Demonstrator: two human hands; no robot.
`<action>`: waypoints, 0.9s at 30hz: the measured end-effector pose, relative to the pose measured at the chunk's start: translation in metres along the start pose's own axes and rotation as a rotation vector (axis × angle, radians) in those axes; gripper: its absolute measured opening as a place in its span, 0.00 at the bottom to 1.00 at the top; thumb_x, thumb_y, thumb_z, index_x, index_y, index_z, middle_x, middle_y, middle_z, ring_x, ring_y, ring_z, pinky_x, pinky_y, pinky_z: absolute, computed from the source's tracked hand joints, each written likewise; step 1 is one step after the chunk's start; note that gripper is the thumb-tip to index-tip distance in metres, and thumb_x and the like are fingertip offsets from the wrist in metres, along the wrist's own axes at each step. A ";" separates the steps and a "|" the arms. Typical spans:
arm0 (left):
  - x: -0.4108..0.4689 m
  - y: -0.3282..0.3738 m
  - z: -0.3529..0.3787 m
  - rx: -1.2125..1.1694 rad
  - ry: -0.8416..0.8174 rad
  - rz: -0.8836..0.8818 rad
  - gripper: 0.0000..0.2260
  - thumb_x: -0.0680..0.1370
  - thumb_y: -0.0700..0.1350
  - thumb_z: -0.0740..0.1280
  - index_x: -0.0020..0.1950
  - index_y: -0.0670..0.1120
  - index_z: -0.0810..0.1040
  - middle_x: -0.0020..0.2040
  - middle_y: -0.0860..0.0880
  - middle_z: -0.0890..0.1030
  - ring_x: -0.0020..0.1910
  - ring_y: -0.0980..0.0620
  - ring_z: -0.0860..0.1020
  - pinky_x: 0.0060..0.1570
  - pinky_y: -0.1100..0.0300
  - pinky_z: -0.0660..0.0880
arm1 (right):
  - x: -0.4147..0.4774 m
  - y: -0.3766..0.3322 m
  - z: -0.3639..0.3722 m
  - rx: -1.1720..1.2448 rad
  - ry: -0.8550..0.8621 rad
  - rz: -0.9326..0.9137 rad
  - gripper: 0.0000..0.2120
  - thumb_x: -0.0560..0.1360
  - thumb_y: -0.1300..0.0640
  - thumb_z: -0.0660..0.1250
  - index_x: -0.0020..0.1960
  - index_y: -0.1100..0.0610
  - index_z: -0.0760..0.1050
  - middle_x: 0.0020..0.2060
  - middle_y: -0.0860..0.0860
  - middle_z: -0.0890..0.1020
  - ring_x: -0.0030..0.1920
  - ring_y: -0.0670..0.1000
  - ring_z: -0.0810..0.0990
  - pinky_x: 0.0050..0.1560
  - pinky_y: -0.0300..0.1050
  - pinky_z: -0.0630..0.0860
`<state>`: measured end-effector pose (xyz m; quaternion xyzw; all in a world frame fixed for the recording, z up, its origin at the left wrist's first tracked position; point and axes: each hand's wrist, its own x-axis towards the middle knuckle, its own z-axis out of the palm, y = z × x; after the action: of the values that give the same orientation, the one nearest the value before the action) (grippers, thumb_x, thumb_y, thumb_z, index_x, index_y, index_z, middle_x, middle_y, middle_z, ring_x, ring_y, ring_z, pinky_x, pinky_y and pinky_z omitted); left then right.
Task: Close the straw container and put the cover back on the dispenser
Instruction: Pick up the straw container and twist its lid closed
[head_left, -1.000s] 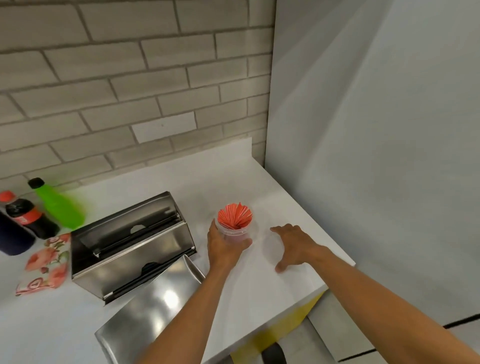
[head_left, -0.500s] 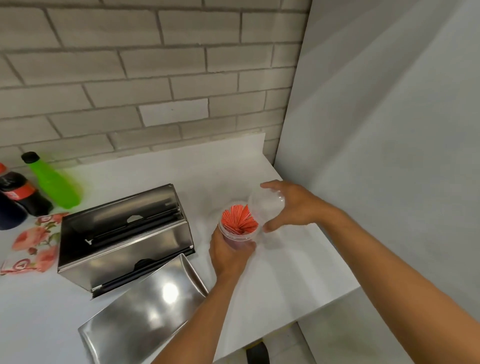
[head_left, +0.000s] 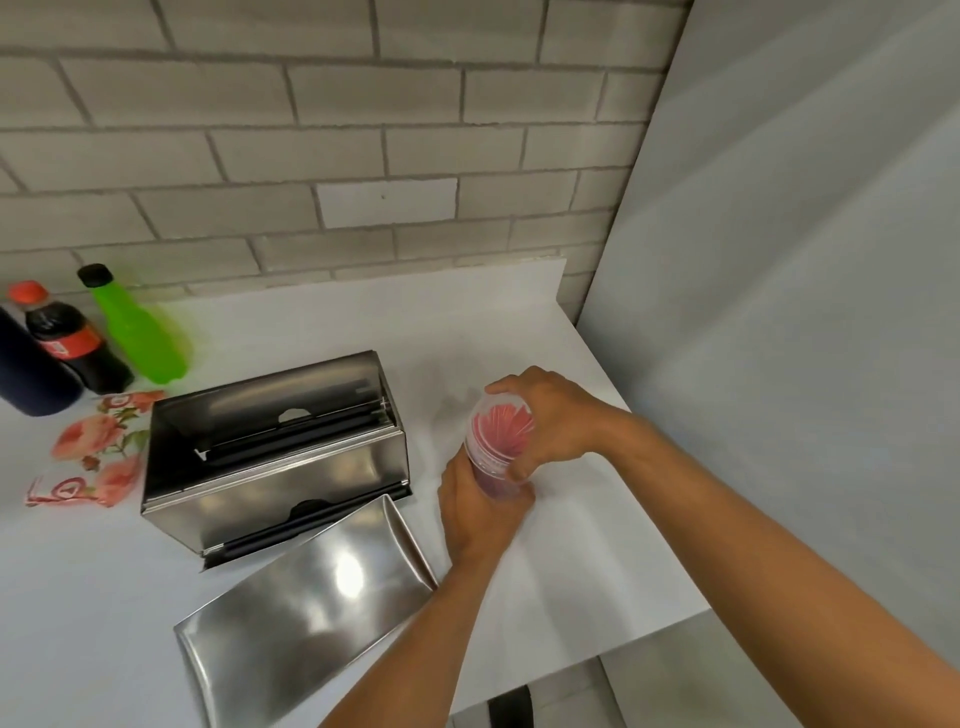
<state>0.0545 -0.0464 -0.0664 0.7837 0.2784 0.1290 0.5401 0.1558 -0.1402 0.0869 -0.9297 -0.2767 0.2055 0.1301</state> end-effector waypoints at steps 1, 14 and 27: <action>0.000 0.000 0.000 0.006 0.001 0.000 0.43 0.56 0.62 0.79 0.71 0.59 0.72 0.60 0.58 0.79 0.61 0.52 0.79 0.58 0.49 0.82 | 0.001 -0.001 -0.001 -0.009 -0.006 -0.002 0.57 0.54 0.43 0.85 0.78 0.40 0.63 0.67 0.48 0.70 0.68 0.53 0.70 0.61 0.49 0.77; 0.000 -0.003 0.000 0.001 0.006 0.062 0.44 0.58 0.60 0.80 0.72 0.54 0.73 0.62 0.54 0.80 0.62 0.49 0.79 0.61 0.47 0.80 | 0.006 -0.007 0.000 -0.065 -0.069 0.001 0.57 0.56 0.46 0.86 0.79 0.41 0.62 0.68 0.49 0.70 0.69 0.55 0.70 0.64 0.53 0.78; -0.001 -0.003 -0.001 -0.011 0.002 0.057 0.42 0.58 0.61 0.79 0.71 0.55 0.74 0.61 0.54 0.80 0.61 0.50 0.79 0.60 0.47 0.81 | 0.002 -0.011 0.000 -0.096 -0.059 0.037 0.57 0.56 0.40 0.84 0.79 0.42 0.61 0.68 0.49 0.70 0.69 0.55 0.70 0.62 0.52 0.78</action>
<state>0.0523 -0.0457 -0.0692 0.7883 0.2557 0.1465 0.5401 0.1521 -0.1306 0.0905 -0.9334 -0.2725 0.2216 0.0736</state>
